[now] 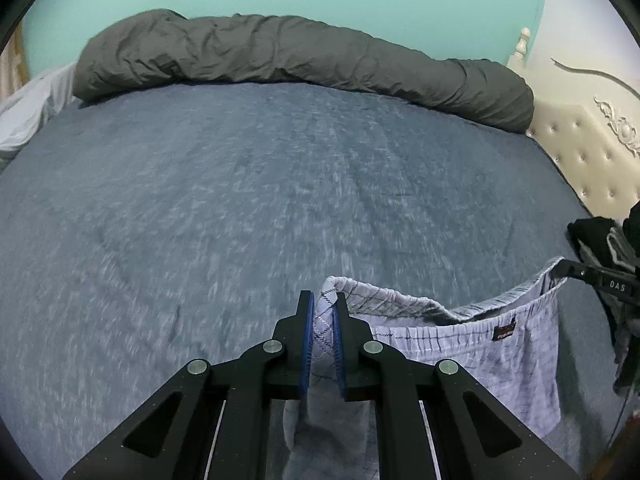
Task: Fold clothes
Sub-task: 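Hold the waistband taut between both grippers and lower the shorts onto the bed, then release the waistband from both grippers, leaving the shorts flat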
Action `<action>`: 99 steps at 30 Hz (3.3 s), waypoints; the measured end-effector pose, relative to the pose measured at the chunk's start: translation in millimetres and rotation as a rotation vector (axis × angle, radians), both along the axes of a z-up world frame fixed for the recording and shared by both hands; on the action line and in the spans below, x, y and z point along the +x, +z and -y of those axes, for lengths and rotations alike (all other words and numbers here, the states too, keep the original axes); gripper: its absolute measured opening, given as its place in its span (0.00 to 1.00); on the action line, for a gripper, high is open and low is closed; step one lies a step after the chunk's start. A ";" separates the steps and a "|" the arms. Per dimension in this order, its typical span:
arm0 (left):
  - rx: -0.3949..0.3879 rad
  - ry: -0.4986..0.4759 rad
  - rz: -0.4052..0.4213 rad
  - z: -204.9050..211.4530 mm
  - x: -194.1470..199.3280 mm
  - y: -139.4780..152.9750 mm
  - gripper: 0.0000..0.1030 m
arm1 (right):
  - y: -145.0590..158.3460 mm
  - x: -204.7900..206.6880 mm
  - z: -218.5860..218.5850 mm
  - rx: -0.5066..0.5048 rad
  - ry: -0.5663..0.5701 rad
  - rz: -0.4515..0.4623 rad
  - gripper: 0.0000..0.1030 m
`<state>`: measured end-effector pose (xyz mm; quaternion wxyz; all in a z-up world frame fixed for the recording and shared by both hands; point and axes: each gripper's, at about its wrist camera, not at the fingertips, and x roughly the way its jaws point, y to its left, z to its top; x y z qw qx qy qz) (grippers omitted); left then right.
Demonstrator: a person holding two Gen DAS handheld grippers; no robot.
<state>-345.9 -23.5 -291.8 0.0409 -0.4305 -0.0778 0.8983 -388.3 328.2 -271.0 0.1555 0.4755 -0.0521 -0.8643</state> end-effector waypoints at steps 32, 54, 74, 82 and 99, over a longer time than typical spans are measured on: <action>-0.053 -0.066 0.061 12.2 -88.9 -43.0 0.32 | -48.7 -82.6 -28.9 -0.077 -0.003 0.024 0.16; -0.066 -0.156 0.124 -2.7 -79.6 -79.6 0.21 | -88.8 -81.1 12.9 0.205 0.233 0.002 0.16; -0.033 -0.127 0.058 13.5 -78.1 -56.5 0.01 | -67.7 -91.9 -10.3 0.071 0.100 -0.066 0.04; -0.058 -0.101 0.074 8.5 -100.1 -63.4 0.01 | -78.2 -93.2 -4.0 0.088 0.046 -0.045 0.04; 0.038 0.013 0.073 66.2 -34.6 -30.6 0.11 | -53.1 -44.4 -48.9 -0.045 -0.124 -0.040 0.23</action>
